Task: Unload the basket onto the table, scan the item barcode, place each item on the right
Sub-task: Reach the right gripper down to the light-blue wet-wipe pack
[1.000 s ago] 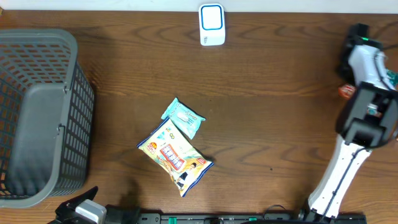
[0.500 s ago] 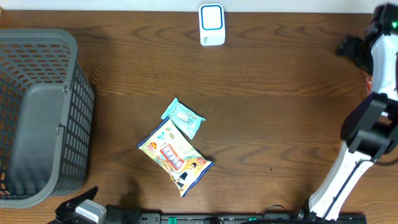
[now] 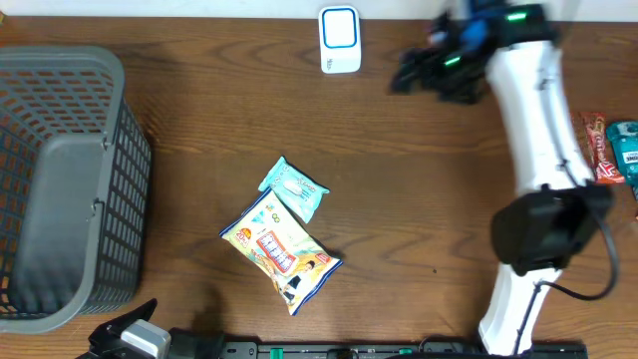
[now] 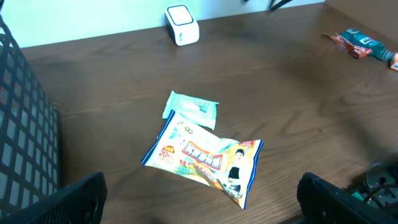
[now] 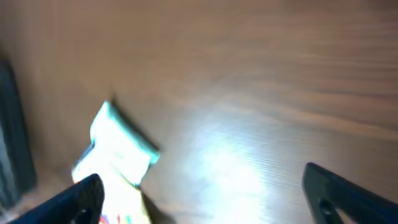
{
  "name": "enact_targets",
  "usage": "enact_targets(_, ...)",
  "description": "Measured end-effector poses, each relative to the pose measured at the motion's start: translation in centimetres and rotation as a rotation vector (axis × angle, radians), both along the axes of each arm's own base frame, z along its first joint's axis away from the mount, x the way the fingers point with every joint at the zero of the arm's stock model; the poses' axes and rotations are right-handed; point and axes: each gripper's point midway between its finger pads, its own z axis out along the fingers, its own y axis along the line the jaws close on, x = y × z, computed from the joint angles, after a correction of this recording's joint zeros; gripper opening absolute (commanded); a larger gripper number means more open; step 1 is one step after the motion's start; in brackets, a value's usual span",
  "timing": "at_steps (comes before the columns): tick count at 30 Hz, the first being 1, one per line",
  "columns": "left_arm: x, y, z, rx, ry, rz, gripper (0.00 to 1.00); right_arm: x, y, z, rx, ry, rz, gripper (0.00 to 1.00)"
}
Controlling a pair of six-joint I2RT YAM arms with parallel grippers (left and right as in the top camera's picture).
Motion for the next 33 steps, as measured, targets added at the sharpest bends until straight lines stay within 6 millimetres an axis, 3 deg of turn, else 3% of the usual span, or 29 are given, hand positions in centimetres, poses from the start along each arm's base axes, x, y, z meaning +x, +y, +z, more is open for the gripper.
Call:
enact_targets(5,0.0,0.0,0.0,0.0,0.0,0.0,0.98,-5.8,9.1,-4.6,-0.028,0.08,0.279,0.86)
enact_targets(9,0.0,0.0,0.0,0.0,0.0,0.0,0.98,-9.7,13.0,-7.9,-0.048,0.15,0.359,0.89)
enact_targets(12,0.0,0.0,0.0,0.0,0.0,0.0,0.98,-11.2,15.1,-9.8,-0.071,0.136,0.414,0.96)
enact_targets(18,0.0,0.0,0.0,0.0,-0.001,0.0,0.98,-9.5,16.2,-13.9,-0.373,-0.156,0.497,0.99)
enact_targets(22,0.0,0.0,0.0,0.0,0.0,0.0,0.98,-11.1,16.2,-16.7,-0.502,-0.222,0.585,0.99)
enact_targets(33,0.0,0.0,0.0,0.0,0.0,0.0,0.98,-11.1,16.4,-15.8,-0.65,-0.335,0.631,0.99)
